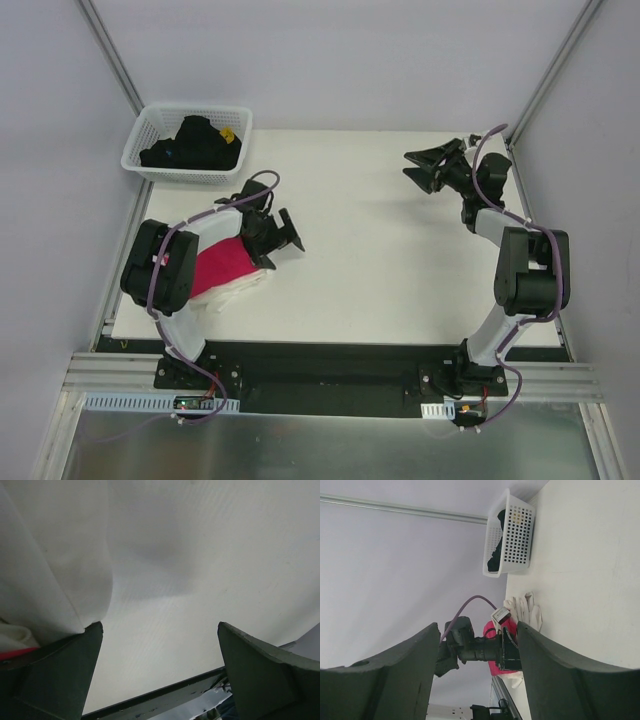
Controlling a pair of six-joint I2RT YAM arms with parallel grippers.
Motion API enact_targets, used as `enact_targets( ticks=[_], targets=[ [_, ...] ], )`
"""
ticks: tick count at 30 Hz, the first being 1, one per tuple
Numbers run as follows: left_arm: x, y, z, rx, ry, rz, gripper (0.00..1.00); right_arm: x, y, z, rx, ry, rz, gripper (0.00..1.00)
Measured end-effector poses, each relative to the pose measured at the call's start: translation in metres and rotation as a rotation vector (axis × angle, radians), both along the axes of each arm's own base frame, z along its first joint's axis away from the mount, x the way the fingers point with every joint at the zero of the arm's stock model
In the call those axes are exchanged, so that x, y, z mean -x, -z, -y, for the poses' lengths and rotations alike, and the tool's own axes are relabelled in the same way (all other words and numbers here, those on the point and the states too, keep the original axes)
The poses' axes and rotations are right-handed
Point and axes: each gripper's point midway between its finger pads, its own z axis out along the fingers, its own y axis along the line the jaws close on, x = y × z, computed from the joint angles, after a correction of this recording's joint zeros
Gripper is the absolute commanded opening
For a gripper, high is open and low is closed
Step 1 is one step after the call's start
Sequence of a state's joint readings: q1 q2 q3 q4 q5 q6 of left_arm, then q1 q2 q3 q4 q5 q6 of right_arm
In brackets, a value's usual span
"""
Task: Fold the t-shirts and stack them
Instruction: Put the neatly folded tshirt into the corner of the board with both arms
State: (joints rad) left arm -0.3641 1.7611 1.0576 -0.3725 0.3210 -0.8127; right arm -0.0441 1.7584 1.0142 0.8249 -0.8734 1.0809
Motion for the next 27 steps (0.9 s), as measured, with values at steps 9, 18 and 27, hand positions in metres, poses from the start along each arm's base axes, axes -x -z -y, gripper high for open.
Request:
enact_targets(
  ticks=[9,18,27],
  targets=[
    [-0.017,0.003,-0.072,-0.104,-0.140,0.003,0.99,0.000,-0.001,0.002,-0.004,0.004,-0.001,0.65],
    [-0.018,0.005,-0.124,-0.190,-0.228,-0.008,0.99,0.001,0.001,0.002,-0.009,0.002,-0.007,0.65],
    [-0.012,0.007,-0.144,-0.232,-0.249,-0.020,0.99,0.003,0.004,0.002,-0.011,0.002,-0.012,0.65]
  ],
)
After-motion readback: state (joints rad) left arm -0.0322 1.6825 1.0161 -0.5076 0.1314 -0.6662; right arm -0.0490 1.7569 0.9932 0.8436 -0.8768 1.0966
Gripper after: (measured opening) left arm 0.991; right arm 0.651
